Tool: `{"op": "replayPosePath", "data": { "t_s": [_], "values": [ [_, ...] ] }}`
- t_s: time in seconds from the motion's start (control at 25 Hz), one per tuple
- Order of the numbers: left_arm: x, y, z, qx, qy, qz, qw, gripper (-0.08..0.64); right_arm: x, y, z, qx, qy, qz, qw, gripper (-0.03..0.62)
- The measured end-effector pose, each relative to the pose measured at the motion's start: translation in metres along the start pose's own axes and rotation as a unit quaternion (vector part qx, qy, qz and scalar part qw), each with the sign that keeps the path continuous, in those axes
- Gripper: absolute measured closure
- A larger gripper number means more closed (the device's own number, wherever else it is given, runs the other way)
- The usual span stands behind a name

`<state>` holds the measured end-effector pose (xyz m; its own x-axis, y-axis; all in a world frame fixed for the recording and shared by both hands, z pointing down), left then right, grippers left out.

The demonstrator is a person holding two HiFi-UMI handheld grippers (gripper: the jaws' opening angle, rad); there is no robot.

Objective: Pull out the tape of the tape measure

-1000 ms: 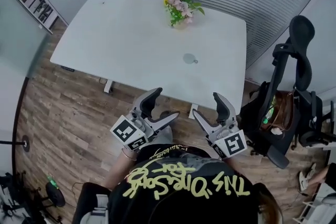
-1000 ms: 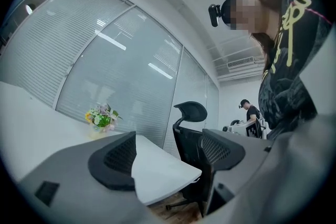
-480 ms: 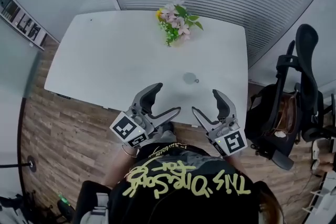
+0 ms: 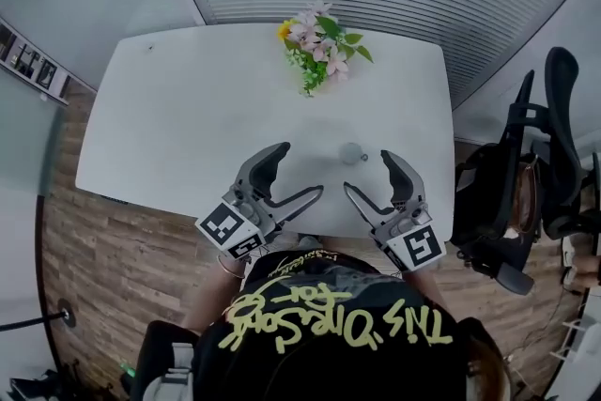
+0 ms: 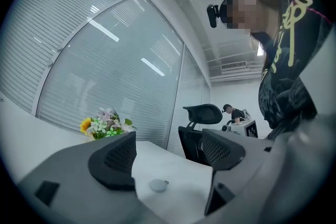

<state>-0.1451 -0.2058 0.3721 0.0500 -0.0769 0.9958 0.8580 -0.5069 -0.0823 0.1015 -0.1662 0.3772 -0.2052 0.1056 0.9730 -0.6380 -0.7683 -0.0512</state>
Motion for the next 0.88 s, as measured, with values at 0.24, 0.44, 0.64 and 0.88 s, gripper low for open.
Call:
{"op": "replayPosePath", "data": {
  "t_s": [0.24, 0.44, 0.64, 0.88],
  "values": [
    [0.007, 0.000, -0.029, 0.021, -0.007, 0.002, 0.9998, 0.176, 0.002, 0.022, 0.003, 0.016, -0.019, -0.006, 1.000, 0.243],
    [0.016, 0.008, -0.041, 0.038, -0.017, 0.000, 0.9991, 0.178, 0.005, 0.028, 0.005, 0.018, -0.049, -0.023, 0.998, 0.242],
    [0.021, 0.015, -0.043, 0.045, -0.023, 0.000, 0.9987, 0.179, 0.020, 0.029, 0.011, -0.002, -0.081, -0.070, 0.994, 0.244],
    [0.024, 0.016, -0.040, 0.032, -0.032, -0.003, 0.9990, 0.179, 0.022, 0.025, 0.026, 0.011, -0.055, -0.088, 0.995, 0.244]
  ]
}}
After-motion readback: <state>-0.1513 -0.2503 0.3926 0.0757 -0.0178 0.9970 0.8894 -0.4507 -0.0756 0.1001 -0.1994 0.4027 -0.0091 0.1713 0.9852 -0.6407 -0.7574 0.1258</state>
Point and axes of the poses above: the fingertips, and each gripper's own axes: y forward along the fingers, z to its right, x out of its underside, the point moved 10 cm from there along -y, backward along the fingers, and after that the axes turned 14 degrees about y, right-handed, at the moved point
